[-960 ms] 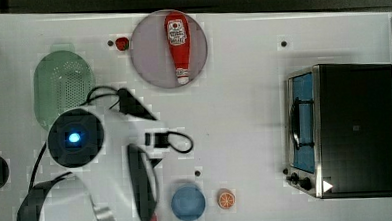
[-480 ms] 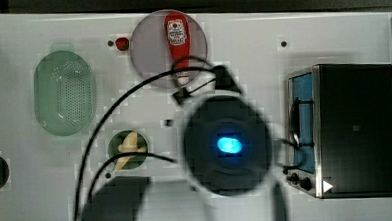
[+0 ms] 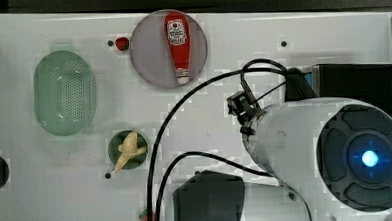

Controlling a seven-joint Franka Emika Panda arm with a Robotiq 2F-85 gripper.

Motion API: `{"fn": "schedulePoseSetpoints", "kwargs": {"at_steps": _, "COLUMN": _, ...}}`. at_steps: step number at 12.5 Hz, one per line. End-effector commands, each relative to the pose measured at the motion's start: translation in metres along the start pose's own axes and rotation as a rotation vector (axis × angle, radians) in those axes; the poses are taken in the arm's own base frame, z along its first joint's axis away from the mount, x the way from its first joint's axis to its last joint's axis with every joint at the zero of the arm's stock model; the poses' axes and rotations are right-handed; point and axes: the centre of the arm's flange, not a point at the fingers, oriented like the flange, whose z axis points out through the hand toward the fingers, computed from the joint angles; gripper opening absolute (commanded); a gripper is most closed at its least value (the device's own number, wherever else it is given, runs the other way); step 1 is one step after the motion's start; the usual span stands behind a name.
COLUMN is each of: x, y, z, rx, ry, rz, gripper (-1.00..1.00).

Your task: Pick Banana and place it in mug.

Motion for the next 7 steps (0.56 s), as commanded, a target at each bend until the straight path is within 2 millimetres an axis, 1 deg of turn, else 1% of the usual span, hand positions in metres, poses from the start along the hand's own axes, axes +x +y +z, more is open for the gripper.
{"fn": "schedulePoseSetpoints", "kwargs": {"at_steps": 1, "x": -0.0320, "y": -0.0080, "z": 0.0012, "rx": -0.069, "ry": -0.036, "rz": -0.153, "gripper": 1.00}}
{"fn": "schedulePoseSetpoints", "kwargs": {"at_steps": 7, "x": -0.0322, "y": -0.0087, "z": 0.0051, "rx": -0.087, "ry": -0.037, "rz": -0.156, "gripper": 1.00}}
